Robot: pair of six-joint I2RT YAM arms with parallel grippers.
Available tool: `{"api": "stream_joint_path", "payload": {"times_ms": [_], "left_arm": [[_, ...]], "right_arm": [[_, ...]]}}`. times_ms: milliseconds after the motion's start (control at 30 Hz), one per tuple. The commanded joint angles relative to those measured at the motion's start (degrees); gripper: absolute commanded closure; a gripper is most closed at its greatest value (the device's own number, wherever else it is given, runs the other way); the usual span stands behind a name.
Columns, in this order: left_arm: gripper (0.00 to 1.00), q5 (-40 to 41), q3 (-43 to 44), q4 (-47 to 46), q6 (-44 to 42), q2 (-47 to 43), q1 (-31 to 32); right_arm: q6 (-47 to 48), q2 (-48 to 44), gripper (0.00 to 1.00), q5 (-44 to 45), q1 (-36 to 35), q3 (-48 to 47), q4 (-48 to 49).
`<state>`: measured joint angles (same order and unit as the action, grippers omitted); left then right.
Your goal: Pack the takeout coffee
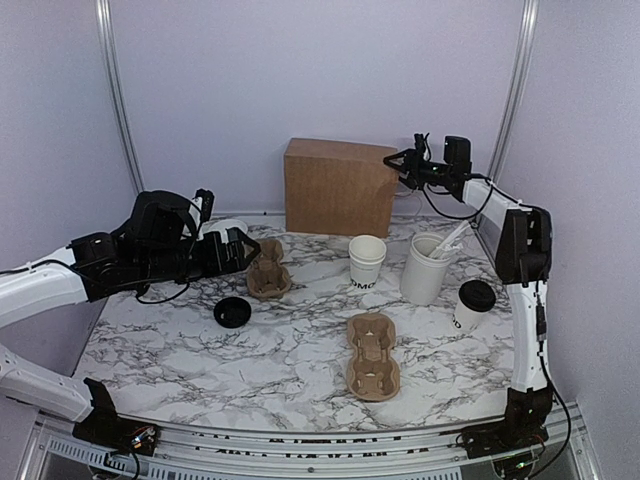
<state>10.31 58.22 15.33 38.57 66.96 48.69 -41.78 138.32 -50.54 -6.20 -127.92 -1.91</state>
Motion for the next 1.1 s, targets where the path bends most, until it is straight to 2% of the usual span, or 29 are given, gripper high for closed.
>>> {"api": "stream_joint_path", "payload": {"times_ms": [0, 267, 500, 867, 1067], "left_arm": [[0.01, -0.35, -0.77, 0.69, 0.55, -1.79, -0.35], [0.01, -0.21, -1.81, 0.7, 0.9, -3.16, -0.35], [0.01, 0.19, -2.74, 0.73, 0.96, -4.1, -0.35], [0.01, 1.99, -3.28, 0.7, 0.65, -6.3, -0.35], [0.01, 9.93, -4.25, 1.71, 0.63, -11.42, -0.35]], "right_arm": [[-2.0, 0.02, 0.49, -2.67, -0.88, -3.13, 3.35], [-0.52, -2.82, 0.8, -2.51, -2.33, -3.04, 3.03], [2.36, -6.06, 1.0, -1.55, -3.82, -3.12, 4.45], [8.98, -10.82, 1.0, -0.61, -7.74, -4.85, 7.58], [10.2, -14.03, 1.0, -1.62, -9.53, -5.38, 8.73]]}}
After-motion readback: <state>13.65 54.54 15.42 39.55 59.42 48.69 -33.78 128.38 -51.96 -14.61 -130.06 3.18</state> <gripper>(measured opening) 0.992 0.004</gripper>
